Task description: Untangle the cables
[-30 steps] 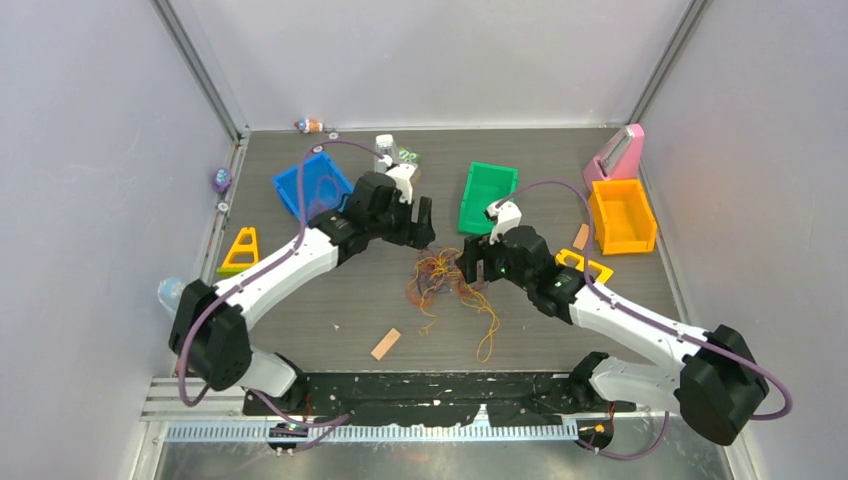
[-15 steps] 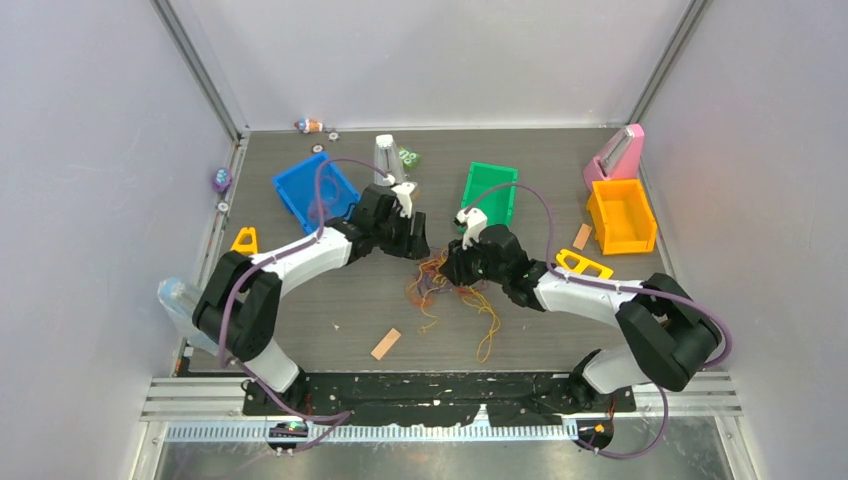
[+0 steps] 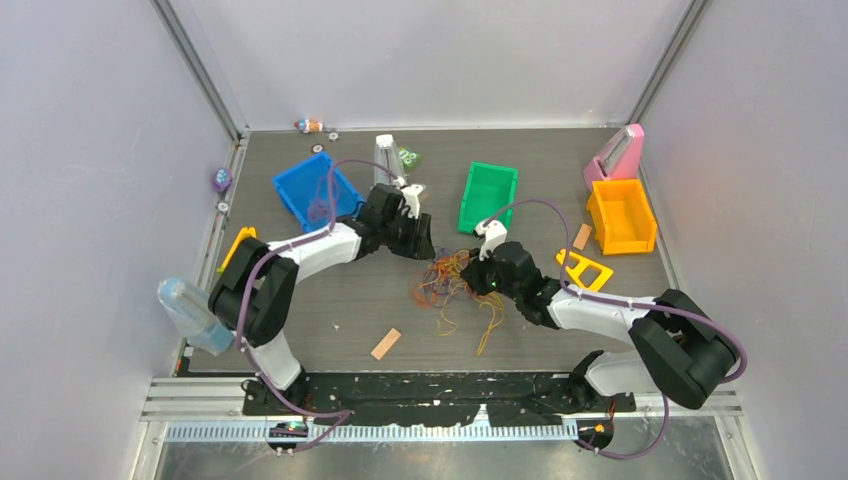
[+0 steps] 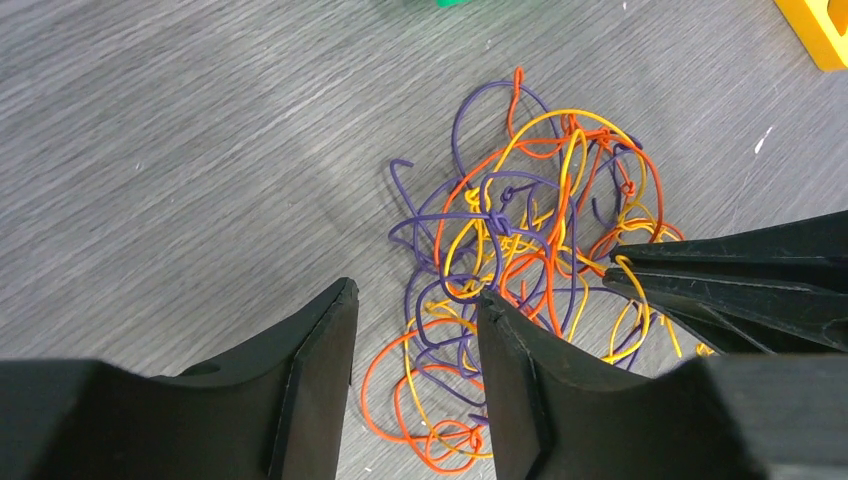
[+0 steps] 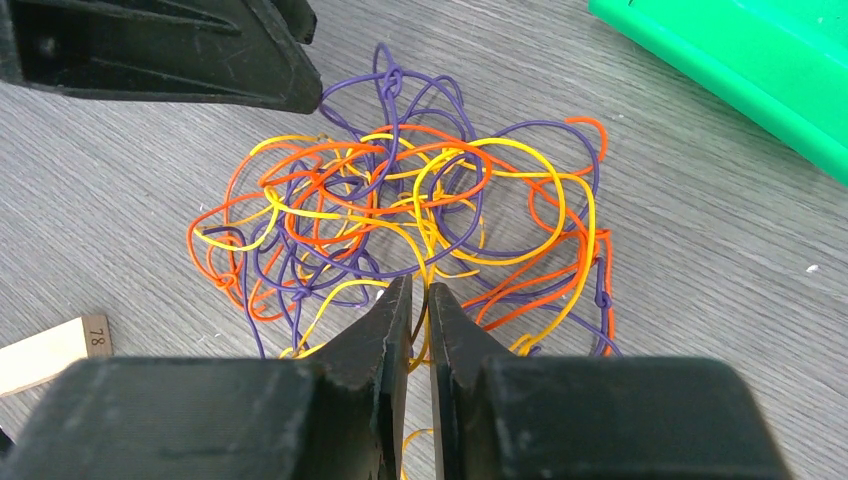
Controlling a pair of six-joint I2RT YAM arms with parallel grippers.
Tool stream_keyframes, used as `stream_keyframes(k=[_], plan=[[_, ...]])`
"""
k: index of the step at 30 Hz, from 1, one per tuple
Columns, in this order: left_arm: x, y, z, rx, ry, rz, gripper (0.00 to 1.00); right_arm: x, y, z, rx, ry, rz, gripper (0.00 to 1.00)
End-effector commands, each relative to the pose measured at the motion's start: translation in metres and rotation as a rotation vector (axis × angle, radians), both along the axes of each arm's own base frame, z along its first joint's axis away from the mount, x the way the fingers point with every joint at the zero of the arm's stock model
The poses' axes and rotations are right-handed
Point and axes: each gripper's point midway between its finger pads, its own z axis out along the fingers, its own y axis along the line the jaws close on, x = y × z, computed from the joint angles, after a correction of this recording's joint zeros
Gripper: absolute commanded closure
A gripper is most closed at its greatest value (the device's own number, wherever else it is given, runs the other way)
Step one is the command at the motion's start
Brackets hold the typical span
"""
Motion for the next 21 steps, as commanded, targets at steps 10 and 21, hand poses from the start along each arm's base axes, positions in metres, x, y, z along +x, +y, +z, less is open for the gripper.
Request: stream_keyframes(k=[10,21], plan=[[0.006,-0.025,0.029,-0.137,-0.039,-0.079,0.56,0.014,0.009,0.024,0.057,-0.068,-0.015,0.83],[0.012,-0.018,0.038,-0.103,-0.144,-0.047,0.59,0.014,0.010,0.025,0.056,-0.069,-0.012,0.83]])
